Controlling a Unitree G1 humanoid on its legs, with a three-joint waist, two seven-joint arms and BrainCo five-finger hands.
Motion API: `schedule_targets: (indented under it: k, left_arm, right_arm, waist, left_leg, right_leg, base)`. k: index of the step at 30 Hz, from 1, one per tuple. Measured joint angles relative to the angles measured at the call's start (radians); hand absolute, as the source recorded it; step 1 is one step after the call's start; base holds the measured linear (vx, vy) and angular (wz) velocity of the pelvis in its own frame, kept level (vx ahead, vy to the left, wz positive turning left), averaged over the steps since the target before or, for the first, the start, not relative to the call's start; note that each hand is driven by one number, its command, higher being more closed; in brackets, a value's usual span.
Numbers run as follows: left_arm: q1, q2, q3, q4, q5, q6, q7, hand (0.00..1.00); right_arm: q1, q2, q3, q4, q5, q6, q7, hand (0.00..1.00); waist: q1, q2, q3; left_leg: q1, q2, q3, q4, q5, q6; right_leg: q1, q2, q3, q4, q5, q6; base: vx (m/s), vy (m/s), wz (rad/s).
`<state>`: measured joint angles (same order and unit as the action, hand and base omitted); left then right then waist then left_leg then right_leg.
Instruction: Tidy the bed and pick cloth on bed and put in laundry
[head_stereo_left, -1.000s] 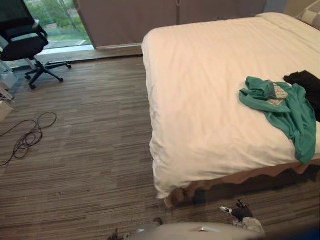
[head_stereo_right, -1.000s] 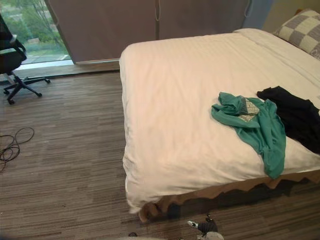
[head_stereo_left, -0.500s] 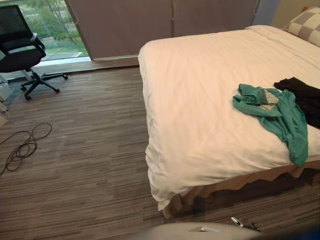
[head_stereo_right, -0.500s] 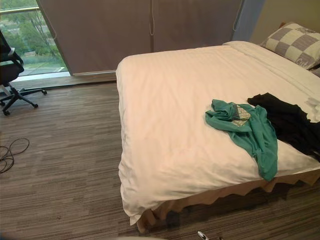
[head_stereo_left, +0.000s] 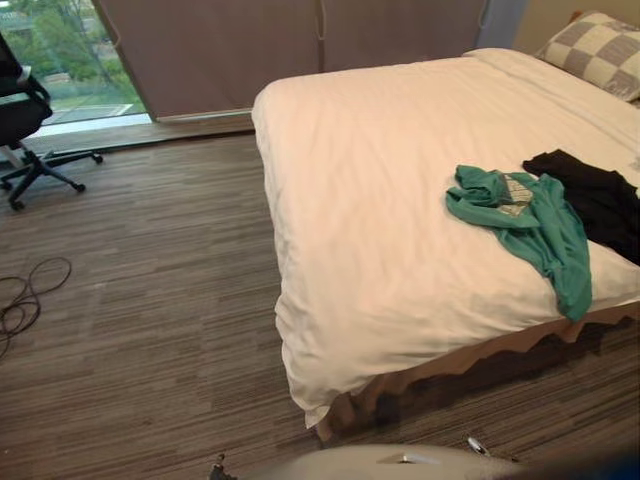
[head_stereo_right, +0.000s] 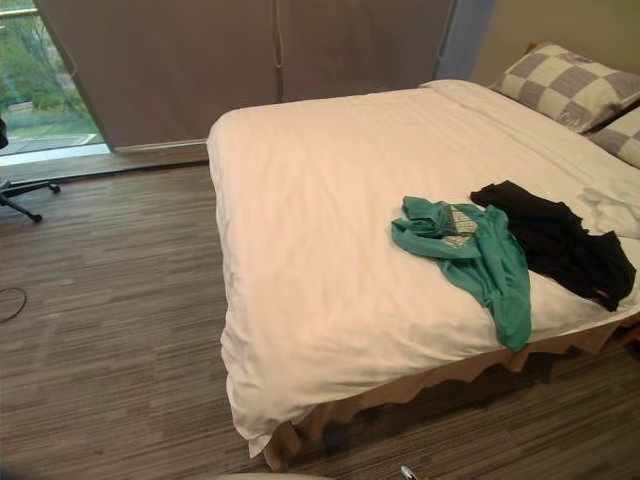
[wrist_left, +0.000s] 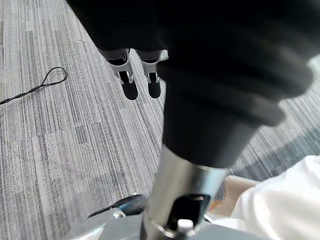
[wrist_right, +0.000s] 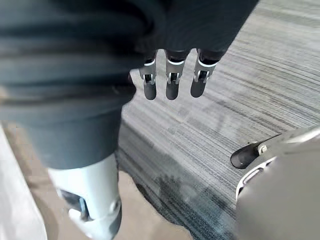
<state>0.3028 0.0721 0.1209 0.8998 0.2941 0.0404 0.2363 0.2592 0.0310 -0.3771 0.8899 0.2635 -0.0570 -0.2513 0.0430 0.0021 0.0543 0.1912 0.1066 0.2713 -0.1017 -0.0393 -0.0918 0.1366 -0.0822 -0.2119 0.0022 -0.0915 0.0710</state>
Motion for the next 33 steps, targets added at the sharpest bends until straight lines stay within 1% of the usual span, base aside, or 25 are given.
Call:
schedule_targets:
  k: [2, 3, 5, 6, 7, 8, 9, 10, 11, 12, 13, 15, 17, 19, 20, 21, 22, 23, 24, 25, 26, 28, 30, 32, 33]
  left_arm:
    - [0.038, 0.013, -0.022, -0.056, -0.002, -0.012, -0.035, 0.00]
    - [0.046, 0.017, -0.021, -0.058, -0.001, -0.041, -0.041, 0.00]
    - [0.040, 0.024, -0.021, -0.068, -0.011, -0.070, -0.040, 0.00]
    - [0.036, 0.023, -0.022, -0.094, -0.013, -0.083, -0.040, 0.00]
    - [0.033, 0.025, -0.023, -0.100, -0.011, -0.092, -0.040, 0.00]
    - [0.013, 0.029, -0.031, -0.100, -0.007, -0.105, -0.052, 0.00]
    - [0.002, 0.025, -0.042, -0.099, -0.007, -0.108, -0.058, 0.00]
    - [-0.015, 0.028, -0.060, -0.096, -0.007, -0.116, -0.066, 0.00]
    - [-0.032, 0.035, -0.085, -0.090, -0.007, -0.123, -0.074, 0.00]
    - [-0.038, 0.040, -0.092, -0.090, 0.004, -0.125, -0.081, 0.00]
    - [-0.045, 0.050, -0.096, -0.086, 0.003, -0.126, -0.084, 0.00]
    - [-0.068, 0.059, -0.115, -0.075, 0.004, -0.124, -0.083, 0.00]
    - [-0.088, 0.063, -0.120, -0.051, 0.003, -0.124, -0.082, 0.00]
    - [-0.098, 0.063, -0.130, -0.051, 0.003, -0.124, -0.077, 0.00]
    - [-0.100, 0.064, -0.131, -0.051, 0.003, -0.124, -0.077, 0.00]
    - [-0.105, 0.067, -0.136, -0.050, 0.003, -0.124, -0.077, 0.00]
    - [-0.116, 0.067, -0.141, -0.050, 0.004, -0.124, -0.077, 0.00]
    - [-0.122, 0.066, -0.142, -0.050, 0.004, -0.124, -0.077, 0.00]
    - [-0.129, 0.063, -0.143, -0.050, 0.004, -0.124, -0.077, 0.00]
    - [-0.131, 0.062, -0.142, -0.050, 0.004, -0.124, -0.076, 0.00]
    - [-0.134, 0.061, -0.143, -0.050, 0.004, -0.124, -0.076, 0.00]
    - [-0.142, 0.060, -0.141, -0.050, 0.002, -0.124, -0.073, 0.00]
    - [-0.168, 0.061, -0.133, -0.042, 0.000, -0.124, -0.061, 0.00]
    - [-0.184, 0.062, -0.115, -0.040, -0.002, -0.123, -0.054, 0.00]
    - [-0.205, 0.064, -0.109, -0.034, -0.017, -0.123, -0.049, 0.00]
  right_arm:
    - [-0.006, -0.004, -0.001, -0.081, -0.003, 0.014, -0.001, 0.00]
    - [-0.023, -0.016, -0.013, -0.136, -0.005, 0.018, -0.008, 0.00]
    - [-0.078, -0.064, -0.060, -0.192, -0.014, 0.022, -0.021, 0.00]
    - [-0.127, -0.117, -0.097, -0.219, -0.014, 0.024, -0.030, 0.00]
    - [-0.153, -0.150, -0.111, -0.233, -0.015, 0.026, -0.032, 0.00]
    - [-0.226, -0.272, -0.139, -0.284, -0.025, 0.030, -0.034, 0.00]
    - [-0.238, -0.309, -0.149, -0.306, -0.037, 0.027, -0.033, 1.00]
    - [-0.271, -0.348, -0.156, -0.338, -0.034, 0.021, -0.027, 1.00]
    - [-0.307, -0.383, -0.138, -0.387, -0.045, 0.013, -0.030, 1.00]
    - [-0.334, -0.383, -0.115, -0.434, -0.066, 0.005, -0.049, 1.00]
    - [-0.347, -0.372, -0.105, -0.479, -0.082, 0.003, -0.062, 1.00]
    - [-0.372, -0.307, -0.024, -0.599, -0.179, -0.010, -0.106, 1.00]
    - [-0.391, -0.308, 0.058, -0.640, -0.223, -0.010, -0.108, 1.00]
    - [-0.469, -0.308, 0.175, -0.668, -0.281, -0.018, -0.102, 1.00]
    - [-0.495, -0.308, 0.206, -0.669, -0.288, -0.021, -0.097, 1.00]
    - [-0.544, -0.307, 0.272, -0.669, -0.288, -0.032, -0.081, 1.00]
    - [-0.598, -0.307, 0.333, -0.669, -0.288, -0.049, -0.060, 1.00]
    - [-0.623, -0.307, 0.362, -0.669, -0.288, -0.053, -0.053, 1.00]
    - [-0.668, -0.304, 0.420, -0.666, -0.289, -0.061, -0.034, 1.00]
    - [-0.704, -0.296, 0.460, -0.658, -0.289, -0.064, -0.023, 1.00]
    - [-0.742, -0.277, 0.489, -0.642, -0.289, -0.071, -0.018, 1.00]
    - [-0.817, -0.238, 0.532, -0.579, -0.288, -0.079, -0.006, 1.00]
    - [-0.913, -0.201, 0.588, -0.512, -0.283, -0.080, 0.005, 1.00]
    - [-0.983, -0.183, 0.615, -0.473, -0.264, -0.081, 0.011, 1.00]
    - [-1.041, -0.159, 0.624, -0.432, -0.244, -0.081, 0.013, 1.00]
  waist:
    - [0.002, -0.001, 0.006]
    - [0.001, -0.003, 0.008]
    - [0.001, -0.007, 0.010]
    - [0.002, -0.010, 0.011]
    - [0.001, -0.010, 0.012]
    - [-0.003, -0.009, 0.013]
    - [-0.003, -0.007, 0.014]
    - [-0.004, 0.000, 0.017]
    - [-0.018, -0.006, 0.028]
    - [-0.031, -0.001, 0.031]
    - [-0.035, 0.001, 0.035]
    - [-0.052, -0.006, 0.046]
    - [-0.052, -0.006, 0.046]
    - [-0.052, -0.007, 0.047]
    - [-0.050, -0.009, 0.049]
    - [-0.048, -0.010, 0.051]
    - [-0.043, -0.010, 0.064]
    - [-0.036, -0.011, 0.071]
    - [-0.020, -0.008, 0.075]
    - [-0.013, -0.007, 0.080]
    - [-0.010, -0.004, 0.090]
    - [0.001, -0.010, 0.104]
    - [0.043, -0.021, 0.136]
    - [0.060, -0.032, 0.158]
    - [0.076, -0.037, 0.189]
  left_leg:
    - [-0.004, 0.000, 0.013, 0.000, -0.001, -0.001]
    - [-0.012, -0.001, 0.019, 0.000, -0.001, -0.001]
    - [-0.023, -0.005, 0.019, 0.001, -0.001, -0.001]
    - [-0.027, -0.007, 0.018, 0.001, -0.001, -0.001]
    - [-0.028, -0.008, 0.018, 0.001, 0.000, -0.001]
    - [-0.033, -0.012, 0.016, 0.003, 0.000, -0.001]
    - [-0.035, -0.013, 0.014, 0.003, 0.000, -0.001]
    - [-0.036, -0.014, 0.009, 0.003, 0.000, 0.000]
    - [-0.037, -0.015, -0.002, 0.004, 0.000, 0.001]
    - [-0.038, -0.015, -0.009, 0.005, 0.001, 0.002]
    - [-0.038, -0.016, -0.010, 0.005, 0.001, 0.002]
    - [-0.041, -0.015, -0.015, 0.005, 0.002, 0.003]
    - [-0.045, -0.018, -0.022, 0.005, 0.003, 0.004]
    - [-0.055, -0.022, -0.041, 0.008, 0.004, 0.006]
    - [-0.057, -0.023, -0.044, 0.011, 0.004, 0.007]
    - [-0.067, -0.024, -0.061, 0.023, 0.004, 0.007]
    - [-0.069, -0.026, -0.067, 0.032, 0.004, 0.007]
    - [-0.069, -0.028, -0.067, 0.035, 0.004, 0.007]
    - [-0.073, -0.030, -0.069, 0.036, 0.007, 0.011]
    - [-0.076, -0.032, -0.078, 0.036, 0.011, 0.016]
    - [-0.079, -0.033, -0.094, 0.038, 0.014, 0.020]
    - [-0.096, -0.034, -0.119, 0.043, 0.017, 0.025]
    - [-0.126, -0.036, -0.145, 0.059, 0.019, 0.027]
    - [-0.164, -0.038, -0.176, 0.077, 0.020, 0.029]
    - [-0.185, -0.037, -0.204, 0.087, 0.026, 0.033]
  right_leg:
    - [-0.013, -0.001, 0.007, 0.007, -0.001, -0.001]
    - [-0.025, -0.003, 0.009, 0.012, -0.001, -0.001]
    - [-0.037, -0.006, 0.009, 0.018, -0.002, -0.001]
    - [-0.041, -0.009, 0.009, 0.021, -0.002, 0.000]
    - [-0.044, -0.011, 0.009, 0.023, -0.002, 0.001]
    - [-0.050, -0.014, 0.009, 0.026, -0.004, 0.002]
    - [-0.052, -0.015, 0.009, 0.027, -0.004, 0.003]
    - [-0.053, -0.016, 0.008, 0.030, -0.007, 0.002]
    - [-0.055, -0.016, 0.007, 0.032, -0.008, 0.001]
    - [-0.058, -0.014, 0.005, 0.031, -0.008, 0.001]
    - [-0.058, -0.011, 0.005, 0.031, -0.008, 0.001]
    - [-0.059, -0.006, 0.004, 0.026, -0.007, 0.000]
    - [-0.058, -0.003, 0.001, 0.024, -0.007, 0.000]
    - [-0.057, -0.007, -0.011, 0.019, -0.003, 0.002]
    - [-0.054, -0.008, -0.013, 0.016, -0.001, 0.002]
    - [-0.050, -0.011, -0.021, 0.011, 0.003, 0.002]
    - [-0.043, -0.013, -0.025, 0.009, 0.003, 0.002]
    - [-0.040, -0.015, -0.025, 0.008, 0.004, 0.002]
    - [-0.039, -0.016, -0.026, 0.004, 0.006, 0.002]
    - [-0.036, -0.018, -0.035, 0.002, 0.006, 0.002]
    - [-0.030, -0.020, -0.049, 0.001, 0.008, 0.002]
    - [-0.031, -0.021, -0.066, -0.005, 0.016, 0.001]
    - [-0.043, -0.024, -0.086, -0.005, 0.019, -0.002]
    - [-0.059, -0.026, -0.111, -0.002, 0.021, -0.004]
    - [-0.060, -0.028, -0.137, 0.001, 0.021, -0.004]
  base:
    - [0.01, 0.002, -0.13]
    - [0.00, 0.019, -0.05]
    - [0.00, 0.012, 0.02]
    - [0.00, 0.000, 0.00]
    - [0.00, 0.030, 0.04]
    - [0.01, 0.023, 0.03]
    - [0.01, 0.020, 0.06]
    - [0.02, 0.003, 0.08]
    - [0.05, 0.001, 0.11]
    - [0.05, -0.003, 0.07]
    - [0.05, -0.010, -0.01]
    - [0.05, -0.015, -0.02]
    - [0.05, -0.003, 0.12]
    - [0.05, 0.016, 0.22]
    - [0.03, 0.012, 0.22]
    - [0.02, 0.004, 0.24]
    - [0.01, 0.000, 0.22]
    - [-0.01, -0.002, 0.11]
    - [-0.01, -0.006, 0.09]
    - [-0.01, -0.010, 0.22]
    - [-0.03, -0.006, 0.34]
    - [-0.04, -0.002, 0.32]
    - [-0.08, 0.001, 0.30]
    - [-0.09, -0.008, 0.45]
    - [-0.13, -0.020, 0.72]
